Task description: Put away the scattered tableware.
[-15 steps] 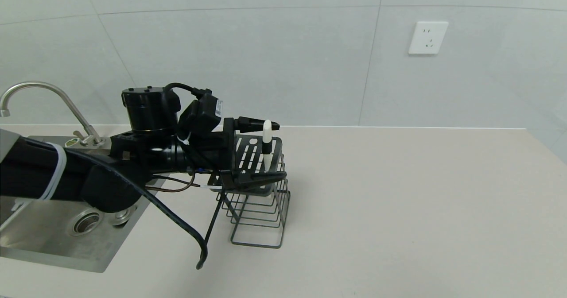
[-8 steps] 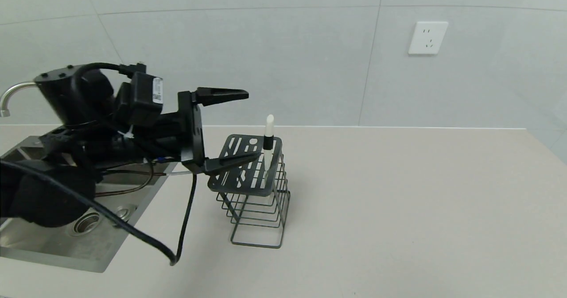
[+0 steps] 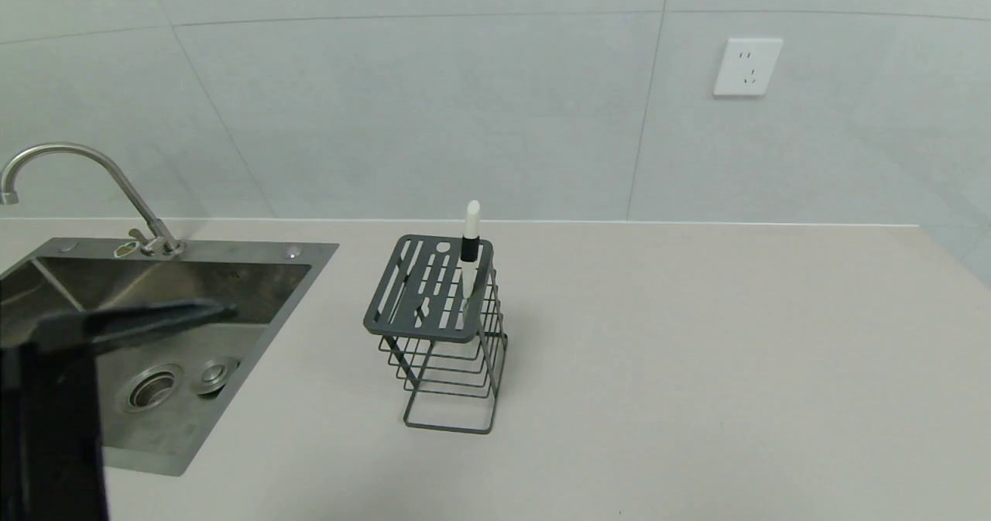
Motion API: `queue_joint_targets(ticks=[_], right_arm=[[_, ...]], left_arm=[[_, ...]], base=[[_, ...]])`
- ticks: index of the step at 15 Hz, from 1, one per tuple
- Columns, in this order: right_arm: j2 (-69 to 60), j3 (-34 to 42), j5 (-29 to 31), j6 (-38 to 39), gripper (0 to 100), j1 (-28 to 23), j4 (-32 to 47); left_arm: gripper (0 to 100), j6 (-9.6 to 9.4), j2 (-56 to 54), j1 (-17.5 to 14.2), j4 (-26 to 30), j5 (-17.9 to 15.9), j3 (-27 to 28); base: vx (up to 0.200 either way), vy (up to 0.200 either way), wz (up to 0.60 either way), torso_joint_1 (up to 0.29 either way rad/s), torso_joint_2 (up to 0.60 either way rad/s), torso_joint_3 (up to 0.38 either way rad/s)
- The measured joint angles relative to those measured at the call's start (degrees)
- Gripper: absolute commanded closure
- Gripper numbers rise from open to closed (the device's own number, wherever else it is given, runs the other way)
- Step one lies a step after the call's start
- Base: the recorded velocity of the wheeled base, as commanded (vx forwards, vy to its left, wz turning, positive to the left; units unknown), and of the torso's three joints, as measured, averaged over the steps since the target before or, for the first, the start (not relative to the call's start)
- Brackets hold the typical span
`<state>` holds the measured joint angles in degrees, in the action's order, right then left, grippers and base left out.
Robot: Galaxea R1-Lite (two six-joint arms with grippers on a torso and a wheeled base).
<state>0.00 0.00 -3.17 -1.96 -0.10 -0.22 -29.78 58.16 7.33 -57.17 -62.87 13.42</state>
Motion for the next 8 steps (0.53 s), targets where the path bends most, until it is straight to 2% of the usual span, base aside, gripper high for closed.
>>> queue_joint_targets(ticks=[2,5,6,7,8], right_arm=[[0.0,0.0,0.0,0.0,100,0.0,0.0],[0.0,0.0,-0.1,0.0,100,0.0,0.0],[0.0,0.0,-0.2,0.0,100,0.0,0.0],[0.0,0.0,-0.2,0.0,100,0.0,0.0],[0.0,0.0,0.0,0.1,100,0.0,0.0]], left_arm=[[0,3.78,-11.0,-0.3,3.9,1.1,-5.9],[0,11.67,-30.0,-0.5,16.6,4.2,-9.6],[0,13.42,-36.6,-0.5,20.7,5.8,-10.2],[0,14.84,-41.7,-0.6,24.8,8.8,-10.9],[0,16.21,-45.8,-1.0,31.3,15.3,-11.7]], base=[[0.000,0.000,0.00,0.000,0.00,0.000],[0.000,0.000,0.00,0.000,0.00,0.000],[0.000,0.000,0.00,0.000,0.00,0.000],[0.000,0.000,0.00,0.000,0.00,0.000],[0.000,0.000,0.00,0.000,0.00,0.000]])
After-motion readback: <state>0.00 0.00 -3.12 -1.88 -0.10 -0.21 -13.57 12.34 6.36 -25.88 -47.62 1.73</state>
